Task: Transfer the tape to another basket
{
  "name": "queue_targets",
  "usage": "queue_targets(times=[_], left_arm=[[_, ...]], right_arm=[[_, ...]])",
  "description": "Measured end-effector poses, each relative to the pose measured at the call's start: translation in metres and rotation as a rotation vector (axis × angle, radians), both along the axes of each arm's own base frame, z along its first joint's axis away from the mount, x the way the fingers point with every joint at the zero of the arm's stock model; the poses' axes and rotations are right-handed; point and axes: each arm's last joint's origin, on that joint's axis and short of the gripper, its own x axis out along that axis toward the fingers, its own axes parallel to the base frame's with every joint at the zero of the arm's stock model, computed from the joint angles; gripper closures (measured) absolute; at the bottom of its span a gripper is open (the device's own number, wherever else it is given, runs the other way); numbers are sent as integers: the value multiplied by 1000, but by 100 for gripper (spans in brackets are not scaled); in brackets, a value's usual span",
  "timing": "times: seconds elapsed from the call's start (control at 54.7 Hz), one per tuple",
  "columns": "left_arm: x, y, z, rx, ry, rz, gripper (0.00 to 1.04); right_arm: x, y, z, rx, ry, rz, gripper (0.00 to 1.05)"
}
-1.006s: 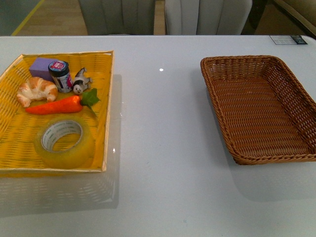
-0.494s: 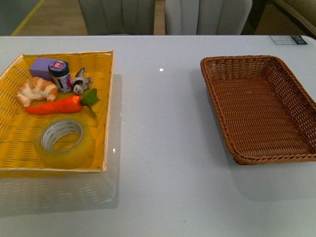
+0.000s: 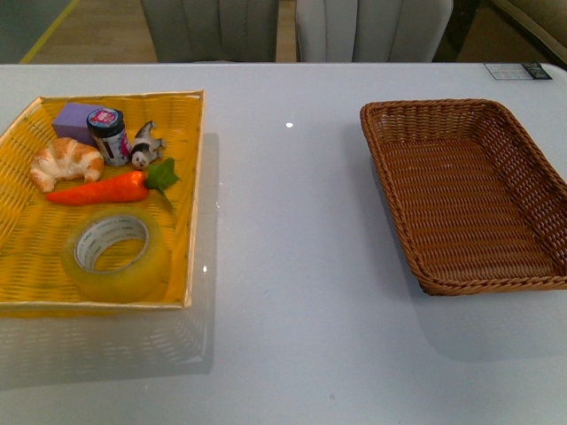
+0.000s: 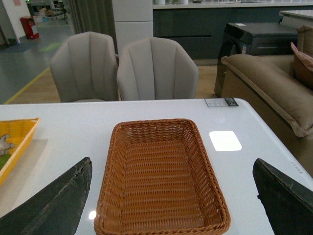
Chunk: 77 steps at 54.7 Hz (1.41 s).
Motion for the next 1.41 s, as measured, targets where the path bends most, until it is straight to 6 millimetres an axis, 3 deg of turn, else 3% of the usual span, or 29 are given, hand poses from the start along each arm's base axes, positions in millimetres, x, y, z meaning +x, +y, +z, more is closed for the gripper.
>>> queue_targets(times=[0.183,0.53,0.805,1.189,1.409], left_arm=[[42,-9,-50,51,139,-52,9],[72,-10,-110,113,290,-90,9],[89,-9,-131,151,335,-101,9],[94,-11,-147,186,378,-118,9],[94,-16,-151,200,395,-129,43]], right_arm=[[0,0,0,0,0,0,9],[0,0,0,0,0,0,9],[0,0,0,0,0,0,9],[0,0,0,0,0,0,9],[0,0,0,0,0,0,9]])
